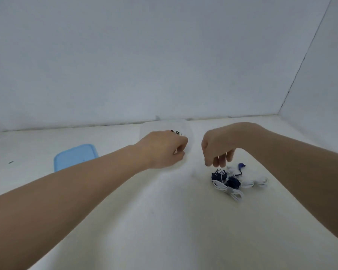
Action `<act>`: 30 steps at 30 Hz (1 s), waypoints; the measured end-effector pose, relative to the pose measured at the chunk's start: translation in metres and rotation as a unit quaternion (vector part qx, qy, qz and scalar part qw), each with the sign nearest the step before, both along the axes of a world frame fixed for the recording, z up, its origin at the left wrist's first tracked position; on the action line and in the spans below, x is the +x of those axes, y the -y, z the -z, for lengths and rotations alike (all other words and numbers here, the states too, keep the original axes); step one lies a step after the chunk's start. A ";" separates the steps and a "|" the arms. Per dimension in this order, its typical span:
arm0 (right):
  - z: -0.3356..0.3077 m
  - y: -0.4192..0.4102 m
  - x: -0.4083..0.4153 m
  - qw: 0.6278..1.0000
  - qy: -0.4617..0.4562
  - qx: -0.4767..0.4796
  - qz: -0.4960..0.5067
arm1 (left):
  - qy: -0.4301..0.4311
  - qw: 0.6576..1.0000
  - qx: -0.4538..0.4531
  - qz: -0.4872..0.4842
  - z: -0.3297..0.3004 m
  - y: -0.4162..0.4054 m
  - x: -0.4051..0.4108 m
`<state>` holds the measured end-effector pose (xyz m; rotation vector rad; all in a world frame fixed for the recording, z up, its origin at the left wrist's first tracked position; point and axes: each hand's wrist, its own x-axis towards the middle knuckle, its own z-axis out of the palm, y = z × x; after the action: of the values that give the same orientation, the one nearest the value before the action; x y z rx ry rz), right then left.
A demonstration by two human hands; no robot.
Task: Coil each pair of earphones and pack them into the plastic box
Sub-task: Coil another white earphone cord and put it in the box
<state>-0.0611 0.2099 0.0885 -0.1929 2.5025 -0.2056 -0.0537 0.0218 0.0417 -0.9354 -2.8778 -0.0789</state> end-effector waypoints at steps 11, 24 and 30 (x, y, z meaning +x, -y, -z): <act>0.053 0.007 0.073 0.974 -0.162 0.145 -0.062 | -0.036 0.956 -0.197 -0.212 0.043 0.046 0.035; 0.045 0.009 0.083 0.986 -0.169 0.003 0.011 | 0.066 0.960 -0.085 -0.257 0.050 0.079 0.047; 0.029 0.013 0.070 0.965 -0.195 -0.124 0.121 | 0.055 0.968 -0.033 -0.243 0.053 0.085 0.051</act>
<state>0.0084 0.1970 0.0600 -0.0269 2.8845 -0.6390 -0.0025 -0.0633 -0.0109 -0.2135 -3.1363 0.0081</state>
